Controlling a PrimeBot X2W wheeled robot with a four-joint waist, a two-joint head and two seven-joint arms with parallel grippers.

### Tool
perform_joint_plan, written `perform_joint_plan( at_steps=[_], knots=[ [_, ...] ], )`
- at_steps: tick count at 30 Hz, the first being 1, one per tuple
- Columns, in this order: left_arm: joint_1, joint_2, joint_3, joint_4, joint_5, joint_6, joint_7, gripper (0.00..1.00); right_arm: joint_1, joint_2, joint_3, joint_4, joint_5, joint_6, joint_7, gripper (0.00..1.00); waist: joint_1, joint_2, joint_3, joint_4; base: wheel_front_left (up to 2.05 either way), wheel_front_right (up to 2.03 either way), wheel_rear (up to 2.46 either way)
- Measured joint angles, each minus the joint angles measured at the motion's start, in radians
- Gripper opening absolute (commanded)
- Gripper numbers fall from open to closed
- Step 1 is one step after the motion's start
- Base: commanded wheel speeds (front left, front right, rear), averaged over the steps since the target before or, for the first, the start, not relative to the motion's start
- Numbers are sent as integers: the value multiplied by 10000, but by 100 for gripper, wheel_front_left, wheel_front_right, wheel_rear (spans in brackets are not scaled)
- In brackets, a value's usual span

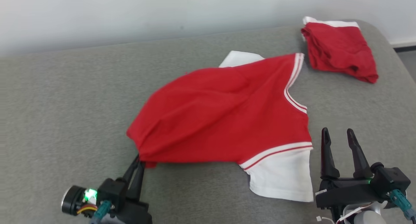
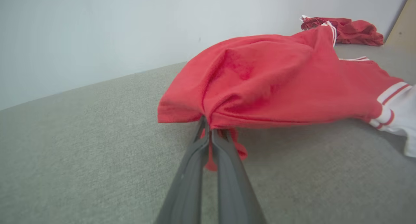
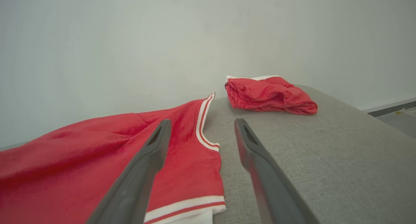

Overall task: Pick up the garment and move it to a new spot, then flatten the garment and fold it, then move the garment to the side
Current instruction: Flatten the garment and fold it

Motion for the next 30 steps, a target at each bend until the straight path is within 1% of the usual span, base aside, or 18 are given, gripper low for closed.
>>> perform_joint_plan(
  at_steps=[4, 7, 8, 9, 11, 14, 18, 21, 23, 25, 27, 30],
  knots=[
    [725, 192, -159, -692, 67, 29, 378, 0, 33, 0, -52, 59, 36, 0, 2, 100, 0, 0, -71, 492, 0, 0, 0],
    [1273, 136, -341, -876, -190, -59, 685, 0, 35, 0, -54, 128, 44, 0, 0, 100, 0, 0, -110, 837, 0, 0, 0],
    [1446, 96, -428, -865, -255, -75, 788, 21, 35, 0, -38, 167, 44, 0, 2, 100, 0, 0, -124, 940, 0, 0, 0],
    [1587, 67, -479, -871, -286, -84, 811, 100, 37, 2, -35, 192, 44, 0, 2, 100, 0, 0, -142, 1038, 0, 0, 0],
    [1702, -8, -470, -970, -372, -61, 734, 100, 36, -2, -71, 213, 44, 0, 2, 100, 0, 0, -183, 1207, 0, 0, 0],
    [1819, -63, -360, -1358, -431, 109, 545, 100, 78, -17, -159, 219, 44, 0, 0, 100, 0, 0, -268, 1413, 0, 0, 0],
    [1870, 94, -59, -2090, -474, 293, 349, 100, 104, -42, -209, 226, 44, 0, 2, 100, -1, 0, -391, 1572, 0, 0, 0],
    [1900, 173, 203, -2529, -621, 472, 293, 100, 104, -48, -173, 263, 50, 0, 2, 100, -1, 0, -450, 1571, 0, 0, 0],
    [1957, 314, 318, -2571, -663, 546, 351, 100, 104, -48, -104, 307, 79, 0, 0, 100, -1, 0, -462, 1502, 0, 0, 0],
    [1982, 328, 443, -2508, -777, 606, 414, 100, 104, -46, -67, 351, 86, 0, 2, 100, -1, 0, -458, 1414, 0, 0, 0],
    [1971, 424, 483, -2257, -767, 637, 548, 100, 103, -46, -52, 387, 88, 0, 2, 100, -1, 0, -438, 1316, 0, 0, 0],
    [1874, 407, 566, -1812, -924, 629, 629, 100, 100, -52, -94, 428, 92, 0, 2, 100, -1, 0, -383, 1149, 0, 0, 0]
  ],
)
